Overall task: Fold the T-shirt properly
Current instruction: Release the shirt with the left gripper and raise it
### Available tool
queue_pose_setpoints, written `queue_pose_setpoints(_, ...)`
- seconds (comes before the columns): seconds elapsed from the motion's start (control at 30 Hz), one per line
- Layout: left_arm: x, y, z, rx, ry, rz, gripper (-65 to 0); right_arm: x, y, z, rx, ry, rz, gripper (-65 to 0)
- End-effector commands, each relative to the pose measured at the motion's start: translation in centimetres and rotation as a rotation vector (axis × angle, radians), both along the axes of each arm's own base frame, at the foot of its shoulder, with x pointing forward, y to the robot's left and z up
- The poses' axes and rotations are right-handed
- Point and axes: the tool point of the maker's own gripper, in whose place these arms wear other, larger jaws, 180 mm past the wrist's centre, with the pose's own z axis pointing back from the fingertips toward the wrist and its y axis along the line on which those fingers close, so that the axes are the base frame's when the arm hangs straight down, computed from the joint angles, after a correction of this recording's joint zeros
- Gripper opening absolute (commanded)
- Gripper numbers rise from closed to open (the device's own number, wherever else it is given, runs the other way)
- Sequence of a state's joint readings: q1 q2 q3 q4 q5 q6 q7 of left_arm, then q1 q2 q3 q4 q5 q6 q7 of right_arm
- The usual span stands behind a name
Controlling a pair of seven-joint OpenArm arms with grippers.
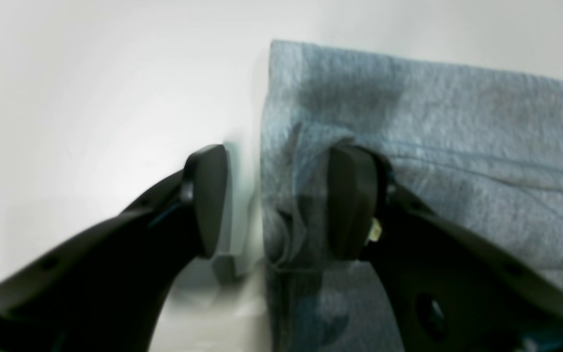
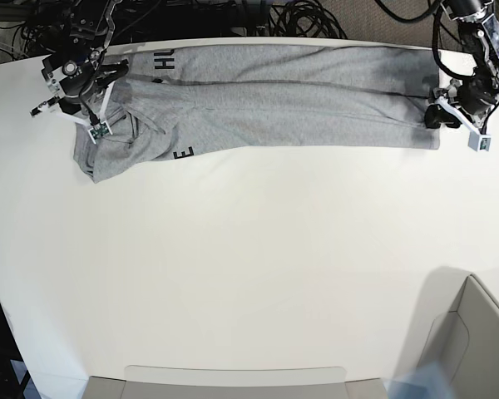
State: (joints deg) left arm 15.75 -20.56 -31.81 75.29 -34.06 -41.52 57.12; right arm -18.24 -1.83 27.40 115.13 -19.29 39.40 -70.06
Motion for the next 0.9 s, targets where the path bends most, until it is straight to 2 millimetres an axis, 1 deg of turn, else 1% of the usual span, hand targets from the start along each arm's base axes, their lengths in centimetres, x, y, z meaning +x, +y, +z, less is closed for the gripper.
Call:
queue_pose_setpoints(0.0,-8.5,0.1,-3.2,0.043,0.369,-0.057,-32.9,0.4,-0.2,0.7,-0.017,-0.017,0.011,-57.2)
queue_pose_setpoints(0.07,-9.1,0.2,-3.3,0.044,0.382,-0.057,-32.9,0.5,-0.2,0.7,-0.017,-0.021,0.011,-57.2)
queue_pose_setpoints(0.17,-8.8,0.2,-3.0,0.051,0.370,-0.063,-32.9,0.9,0.0,0.9,-0.015,-0.029,0.019,-57.2)
queue_pose_setpoints(0.23,-9.3,0.3,-2.7,0.063,0.375,-0.071,-32.9,0.9,0.0,0.9,-0.014,-0.029,0.020,-57.2)
queue_pose_setpoints(0.27,-9.5,0.3,-2.5,0.071,0.373,-0.079,-32.9,0.9,0.0,0.9,-0.014,-0.029,0.020,-57.2)
queue_pose_setpoints(0.33,-9.3,0.4,-1.7,0.098,0.354,-0.098,-32.9,1.0,0.0,0.9,-0.014,-0.031,0.020,-57.2)
queue_pose_setpoints(0.47,-9.8,0.5,-0.4,0.141,0.342,-0.134,-32.9,1.0,0.0,0.9,-0.014,-0.031,0.020,-57.2)
queue_pose_setpoints(0.53,-10.0,0.5,-0.2,0.150,0.341,-0.143,-33.0,1.0,0.0,0.9,-0.013,-0.030,0.019,-57.2)
queue_pose_setpoints(0.63,-9.6,-1.1,-0.8,0.131,0.347,-0.198,-34.1,1.0,0.0,0.9,-0.013,-0.030,0.019,-57.2)
queue_pose_setpoints(0.67,-9.6,-1.5,-0.9,0.127,0.350,-0.214,-36.1,1.0,0.0,0.9,-0.013,-0.030,0.019,-57.2)
queue_pose_setpoints(0.7,-9.6,-2.1,-1.2,0.119,0.359,-0.232,-40.5,1.0,0.0,0.9,-0.013,-0.031,0.019,-57.2)
queue_pose_setpoints(0.73,-9.7,-2.5,-1.5,0.108,0.371,-0.244,-46.1,1.1,0.1,0.9,-0.010,-0.033,0.018,-57.2)
queue_pose_setpoints(0.77,-9.1,-3.1,-1.8,0.097,0.379,-0.263,-53.1,1.2,0.3,0.9,-0.004,-0.039,0.013,-57.2)
queue_pose_setpoints(0.83,-8.6,-3.6,-2.7,0.077,0.421,-0.282,-65.0,1.3,0.4,0.9,0.004,-0.044,0.001,-57.2)
queue_pose_setpoints(0.87,-8.7,-3.6,-3.2,0.072,0.451,-0.289,-65.0,1.3,0.5,0.9,0.006,-0.044,0.001,-57.2)
